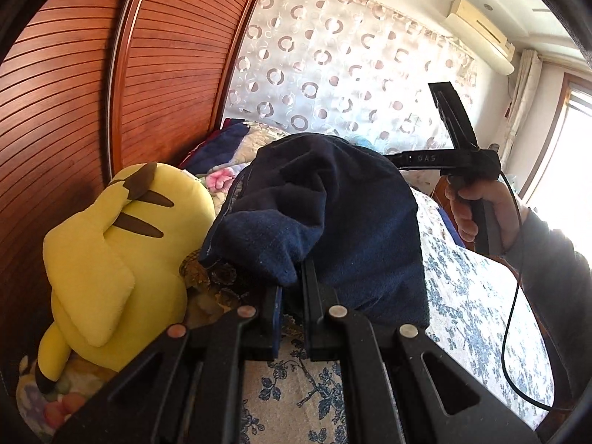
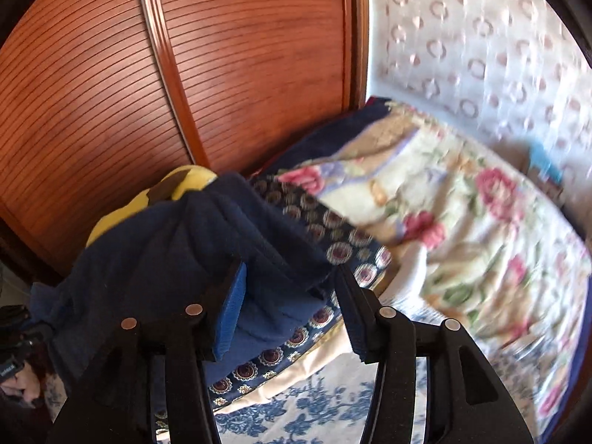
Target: Fold small clothes
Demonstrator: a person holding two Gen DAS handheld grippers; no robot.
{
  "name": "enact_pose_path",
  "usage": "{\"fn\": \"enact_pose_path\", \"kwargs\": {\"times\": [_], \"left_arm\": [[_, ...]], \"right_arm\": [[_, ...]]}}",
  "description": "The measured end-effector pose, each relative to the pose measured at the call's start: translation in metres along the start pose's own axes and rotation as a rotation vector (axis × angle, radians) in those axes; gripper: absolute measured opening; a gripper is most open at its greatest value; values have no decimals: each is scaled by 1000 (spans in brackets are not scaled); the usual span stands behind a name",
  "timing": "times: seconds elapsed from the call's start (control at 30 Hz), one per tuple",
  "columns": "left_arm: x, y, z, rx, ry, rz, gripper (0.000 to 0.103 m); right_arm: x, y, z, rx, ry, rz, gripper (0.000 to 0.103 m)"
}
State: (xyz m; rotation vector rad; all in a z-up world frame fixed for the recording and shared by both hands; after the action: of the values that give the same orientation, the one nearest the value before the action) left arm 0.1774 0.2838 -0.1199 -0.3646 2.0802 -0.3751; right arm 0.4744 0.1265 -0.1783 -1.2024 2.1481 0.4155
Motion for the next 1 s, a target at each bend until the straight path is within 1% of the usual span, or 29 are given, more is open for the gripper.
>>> {"fn": "enact_pose_path", "kwargs": {"times": [0.03, 0.07, 0.1, 0.13, 0.17, 0.23, 0.3, 0.4, 0.5, 0.53, 0.57, 0.6, 0.63, 0.67, 0.7, 0.8, 0.87, 1.0], "left_arm": [[0, 0, 0, -2, 3, 2, 5], [1, 0, 0, -5, 5, 7, 5], [1, -1, 0, -14, 10, 16, 5], [3, 0, 0, -27, 16, 22, 5], [3, 0, 0, -31, 17, 21, 5], [4, 1, -3, -24, 18, 11, 5], [2, -2, -6, -18, 18, 14, 5], [0, -6, -12, -48, 26, 53, 7], [-2, -17, -24, -39, 14, 91, 17], [-2, -20, -28, -43, 8, 100, 23], [-3, -24, -33, -49, -1, 112, 29], [-3, -28, -38, -48, -10, 123, 31], [-3, -33, -43, -44, -15, 131, 37], [-3, -37, -47, -40, -19, 138, 40], [-3, -43, -51, -33, -24, 151, 41], [-2, -61, -60, -22, -36, 186, 54], [0, -75, -66, -10, -43, 211, 57], [4, -101, -73, 8, -50, 246, 58]], "right_arm": [[1, -1, -3, 10, -13, -8, 8], [-1, -3, -8, 78, -53, -28, 7], [-2, -5, -14, 162, -84, -36, 1], [-7, -11, -20, 266, -118, -22, 0], [-13, -16, -30, 300, -150, 4, 0], [-17, -17, -39, 259, -156, 26, 0], [-16, -15, -51, 259, -179, 19, 0], [-7, -10, -70, 235, -197, 30, 0], [11, -1, -95, 218, -223, 39, 0], [17, 3, -100, 214, -227, 40, 0], [25, 7, -108, 211, -234, 43, 0], [39, 12, -119, 208, -240, 50, 0], [50, 16, -127, 209, -249, 53, 0], [61, 20, -137, 218, -257, 55, 1], [69, 22, -143, 218, -264, 60, 1], [101, 29, -170, 216, -280, 82, 1], [121, 33, -188, 227, -292, 92, 2], [157, 38, -224, 255, -317, 135, 3]]}}
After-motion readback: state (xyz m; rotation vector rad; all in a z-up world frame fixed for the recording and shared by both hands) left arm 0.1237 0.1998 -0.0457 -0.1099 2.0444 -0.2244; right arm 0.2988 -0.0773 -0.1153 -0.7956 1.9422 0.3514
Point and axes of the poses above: each gripper's, at about its wrist camera, not at the fingertips, and z roughly the way its jaws point, y to its left, x to its underside, the point moved 6 cm from there along z, roughly the way its jaws point, and after that the axes turned 8 degrees about x, right-handed, at the moved point
